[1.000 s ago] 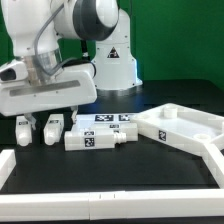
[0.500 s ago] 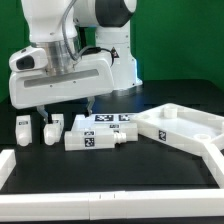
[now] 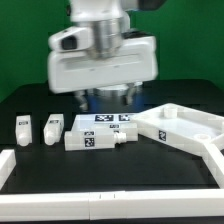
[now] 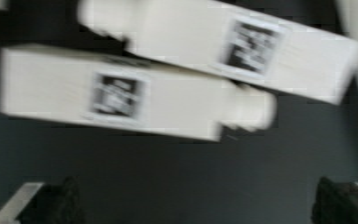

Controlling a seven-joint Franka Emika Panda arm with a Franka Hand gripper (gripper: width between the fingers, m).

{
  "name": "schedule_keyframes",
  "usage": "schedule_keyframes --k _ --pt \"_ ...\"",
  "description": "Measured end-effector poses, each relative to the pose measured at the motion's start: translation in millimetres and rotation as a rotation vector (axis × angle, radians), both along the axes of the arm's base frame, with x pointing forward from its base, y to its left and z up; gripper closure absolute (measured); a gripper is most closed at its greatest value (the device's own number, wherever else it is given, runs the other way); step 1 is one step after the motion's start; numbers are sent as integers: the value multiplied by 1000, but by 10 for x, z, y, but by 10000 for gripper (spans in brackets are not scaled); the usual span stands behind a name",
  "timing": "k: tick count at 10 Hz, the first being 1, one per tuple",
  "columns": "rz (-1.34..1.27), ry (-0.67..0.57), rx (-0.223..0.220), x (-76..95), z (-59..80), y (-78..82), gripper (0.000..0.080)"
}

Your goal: Assemble desk

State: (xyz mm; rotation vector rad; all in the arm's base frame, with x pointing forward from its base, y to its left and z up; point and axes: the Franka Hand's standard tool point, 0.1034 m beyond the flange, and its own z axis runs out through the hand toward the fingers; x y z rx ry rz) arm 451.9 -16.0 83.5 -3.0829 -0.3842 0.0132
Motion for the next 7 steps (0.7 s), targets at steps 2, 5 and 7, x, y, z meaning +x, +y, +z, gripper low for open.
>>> schedule_keyframes --k 2,5,7 --pt "-5 2 1 -10 -18 -94 150" --pt "-7 5 1 -21 -25 -77 150" --pt "-277 31 -1 -210 -86 152 150"
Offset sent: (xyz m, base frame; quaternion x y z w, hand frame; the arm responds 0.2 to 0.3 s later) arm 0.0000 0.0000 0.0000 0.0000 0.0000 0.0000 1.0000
